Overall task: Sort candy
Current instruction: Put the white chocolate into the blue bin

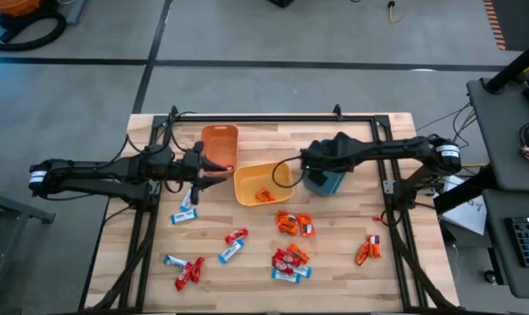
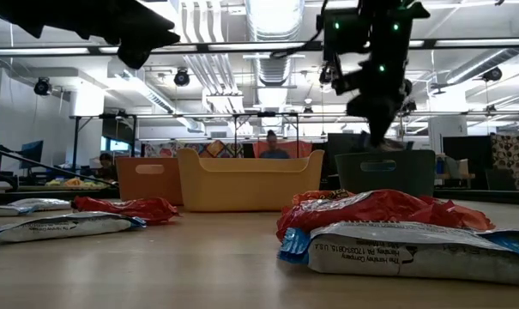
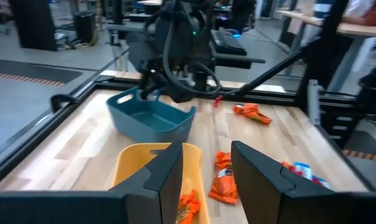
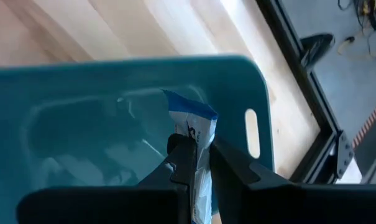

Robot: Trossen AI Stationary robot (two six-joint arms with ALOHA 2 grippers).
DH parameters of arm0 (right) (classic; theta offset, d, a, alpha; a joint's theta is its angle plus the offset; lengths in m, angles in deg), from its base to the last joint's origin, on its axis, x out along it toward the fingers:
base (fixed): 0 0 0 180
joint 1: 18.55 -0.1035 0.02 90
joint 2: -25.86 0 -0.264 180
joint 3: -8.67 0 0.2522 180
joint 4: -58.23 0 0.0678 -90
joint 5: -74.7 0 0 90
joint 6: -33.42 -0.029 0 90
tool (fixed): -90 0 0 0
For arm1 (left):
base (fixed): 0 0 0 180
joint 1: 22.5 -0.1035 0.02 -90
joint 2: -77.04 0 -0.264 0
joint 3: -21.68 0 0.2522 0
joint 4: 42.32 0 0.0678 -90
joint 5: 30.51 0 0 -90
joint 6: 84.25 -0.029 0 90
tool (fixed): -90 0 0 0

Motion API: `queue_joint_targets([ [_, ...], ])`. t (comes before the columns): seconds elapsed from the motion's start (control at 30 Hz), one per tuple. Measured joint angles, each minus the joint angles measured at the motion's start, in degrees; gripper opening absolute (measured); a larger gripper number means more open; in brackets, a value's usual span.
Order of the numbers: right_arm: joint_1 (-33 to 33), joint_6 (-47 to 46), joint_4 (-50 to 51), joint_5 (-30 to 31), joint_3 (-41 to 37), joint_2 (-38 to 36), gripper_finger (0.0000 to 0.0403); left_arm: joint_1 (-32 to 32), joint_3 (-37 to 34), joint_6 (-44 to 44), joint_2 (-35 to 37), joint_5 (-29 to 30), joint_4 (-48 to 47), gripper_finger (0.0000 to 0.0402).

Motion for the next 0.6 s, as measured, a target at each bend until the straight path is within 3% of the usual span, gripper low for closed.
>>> queue_joint_targets([
  [0.37, 1.22, -0.94, -3.17, 0.24, -5.27, -0.02, 0.0036, 0.0, 0.0, 0.02, 0.0, 2.85, -0.23, 0.0121],
  [0.6, 1.22, -1.01, -5.38, 0.51, -5.52, -0.02, 0.007, 0.0, 0.0, 0.02, 0.0, 2.93, -0.48, 0.0121],
])
